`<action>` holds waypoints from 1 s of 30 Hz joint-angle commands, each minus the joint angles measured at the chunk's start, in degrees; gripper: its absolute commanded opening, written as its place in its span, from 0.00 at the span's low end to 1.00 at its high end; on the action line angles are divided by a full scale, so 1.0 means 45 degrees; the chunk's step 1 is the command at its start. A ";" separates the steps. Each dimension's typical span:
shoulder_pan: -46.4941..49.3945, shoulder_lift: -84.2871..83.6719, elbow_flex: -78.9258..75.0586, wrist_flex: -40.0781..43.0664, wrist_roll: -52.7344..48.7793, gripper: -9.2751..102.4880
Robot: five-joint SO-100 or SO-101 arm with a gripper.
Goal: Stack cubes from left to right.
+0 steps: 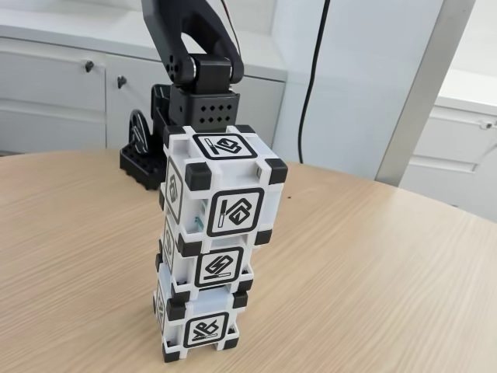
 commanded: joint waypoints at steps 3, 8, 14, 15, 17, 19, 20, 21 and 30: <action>0.0000 0.2148 0.2773 -0.2090 0.0020 0.08; 0.0000 0.4316 0.6953 -0.4414 -0.0234 0.08; 0.0000 0.5957 1.1035 -0.6387 -0.0371 0.08; 0.0000 0.6113 1.1582 -0.6641 -0.0371 0.08; 0.0000 0.6309 1.2539 -0.7090 -0.0449 0.08; 0.0000 0.6348 1.3340 -0.7461 -0.0352 0.08; 0.0000 0.6348 1.3672 -0.7578 -0.0293 0.08; 0.0000 0.6348 1.3945 -0.7676 -0.0195 0.08; 0.0234 0.6172 1.5273 -0.7500 0.0371 0.08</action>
